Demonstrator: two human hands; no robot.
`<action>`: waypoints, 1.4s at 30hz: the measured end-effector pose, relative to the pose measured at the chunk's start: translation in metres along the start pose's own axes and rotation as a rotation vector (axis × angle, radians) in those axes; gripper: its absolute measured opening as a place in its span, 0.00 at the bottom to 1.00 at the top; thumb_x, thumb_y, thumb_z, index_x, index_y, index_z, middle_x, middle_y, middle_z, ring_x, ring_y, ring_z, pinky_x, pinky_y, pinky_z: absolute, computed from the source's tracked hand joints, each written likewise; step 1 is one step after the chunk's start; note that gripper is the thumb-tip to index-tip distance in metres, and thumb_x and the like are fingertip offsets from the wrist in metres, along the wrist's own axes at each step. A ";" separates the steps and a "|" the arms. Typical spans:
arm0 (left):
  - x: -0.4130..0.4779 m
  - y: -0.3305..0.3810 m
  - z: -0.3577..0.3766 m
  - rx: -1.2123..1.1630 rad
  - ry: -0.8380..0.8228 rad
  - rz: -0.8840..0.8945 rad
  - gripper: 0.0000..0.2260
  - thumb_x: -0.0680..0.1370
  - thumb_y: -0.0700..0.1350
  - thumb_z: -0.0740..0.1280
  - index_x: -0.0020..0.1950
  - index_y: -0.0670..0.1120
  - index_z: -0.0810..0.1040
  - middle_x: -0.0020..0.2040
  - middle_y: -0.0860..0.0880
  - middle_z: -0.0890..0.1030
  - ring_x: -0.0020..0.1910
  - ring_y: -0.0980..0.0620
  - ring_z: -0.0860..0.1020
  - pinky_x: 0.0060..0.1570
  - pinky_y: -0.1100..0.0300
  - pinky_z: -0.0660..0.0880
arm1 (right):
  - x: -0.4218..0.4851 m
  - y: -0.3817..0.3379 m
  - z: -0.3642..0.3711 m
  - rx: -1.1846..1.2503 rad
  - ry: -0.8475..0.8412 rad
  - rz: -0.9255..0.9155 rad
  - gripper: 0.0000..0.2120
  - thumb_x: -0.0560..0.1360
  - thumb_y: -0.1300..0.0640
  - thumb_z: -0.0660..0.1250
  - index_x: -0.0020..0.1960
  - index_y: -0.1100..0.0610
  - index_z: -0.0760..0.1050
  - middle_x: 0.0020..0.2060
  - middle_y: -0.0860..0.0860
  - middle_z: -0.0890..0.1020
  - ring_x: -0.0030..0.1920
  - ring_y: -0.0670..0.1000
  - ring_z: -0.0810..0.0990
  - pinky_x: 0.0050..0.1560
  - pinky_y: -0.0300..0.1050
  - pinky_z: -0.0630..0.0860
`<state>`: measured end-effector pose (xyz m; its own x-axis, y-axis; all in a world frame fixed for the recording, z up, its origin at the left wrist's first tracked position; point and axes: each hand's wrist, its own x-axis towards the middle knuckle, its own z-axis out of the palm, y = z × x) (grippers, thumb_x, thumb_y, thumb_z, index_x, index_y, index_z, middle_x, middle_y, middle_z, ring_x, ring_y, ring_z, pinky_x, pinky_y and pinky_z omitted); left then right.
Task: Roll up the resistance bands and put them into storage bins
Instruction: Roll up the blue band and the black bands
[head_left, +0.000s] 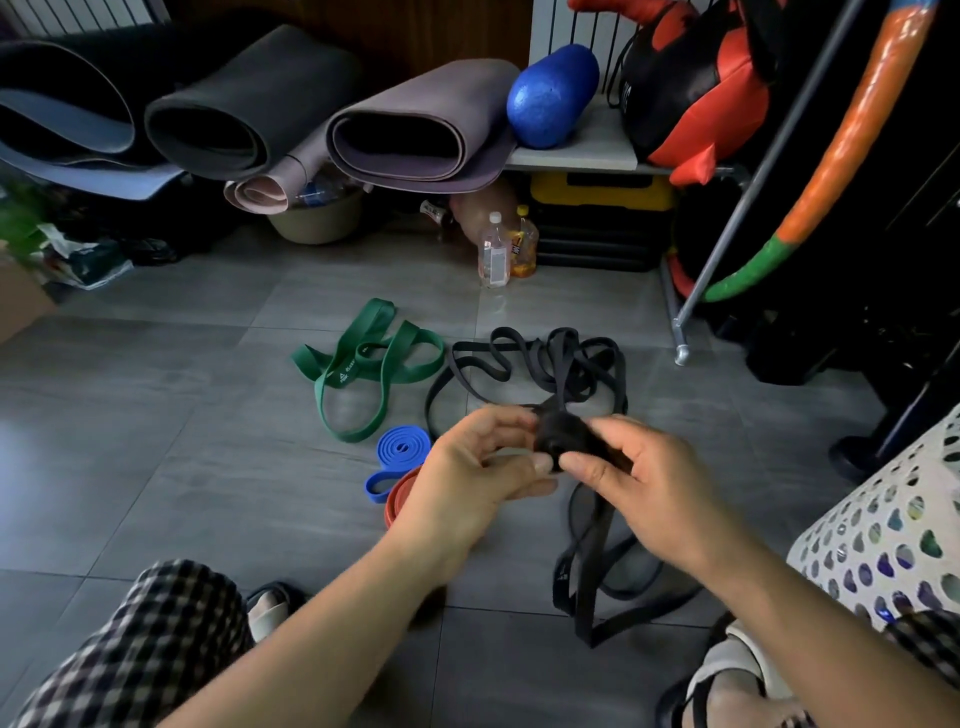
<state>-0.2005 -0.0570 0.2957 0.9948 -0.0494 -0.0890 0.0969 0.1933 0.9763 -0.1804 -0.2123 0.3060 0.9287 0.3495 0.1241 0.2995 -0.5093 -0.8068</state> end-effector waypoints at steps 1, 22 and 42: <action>0.002 0.002 -0.005 0.330 -0.031 0.101 0.15 0.70 0.31 0.69 0.52 0.46 0.78 0.46 0.46 0.79 0.42 0.56 0.80 0.46 0.61 0.79 | 0.001 0.003 -0.003 -0.112 -0.037 -0.026 0.09 0.73 0.54 0.67 0.52 0.53 0.78 0.44 0.48 0.80 0.45 0.46 0.78 0.45 0.37 0.73; 0.005 0.007 -0.014 0.782 -0.053 0.221 0.14 0.70 0.37 0.72 0.52 0.50 0.78 0.43 0.58 0.75 0.41 0.60 0.77 0.44 0.71 0.73 | 0.004 0.009 -0.005 -0.160 -0.034 -0.032 0.10 0.70 0.56 0.71 0.52 0.52 0.80 0.41 0.44 0.78 0.43 0.43 0.77 0.43 0.36 0.72; 0.005 0.000 -0.003 -0.484 0.021 -0.125 0.09 0.68 0.35 0.66 0.48 0.40 0.75 0.41 0.45 0.83 0.41 0.51 0.83 0.41 0.62 0.79 | 0.005 -0.002 0.008 0.458 0.044 0.096 0.10 0.67 0.53 0.69 0.48 0.47 0.78 0.44 0.44 0.84 0.47 0.40 0.81 0.48 0.31 0.75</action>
<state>-0.1950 -0.0543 0.2946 0.9746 -0.0822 -0.2085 0.2138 0.6203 0.7547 -0.1782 -0.2031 0.3037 0.9588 0.2789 0.0531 0.0939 -0.1350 -0.9864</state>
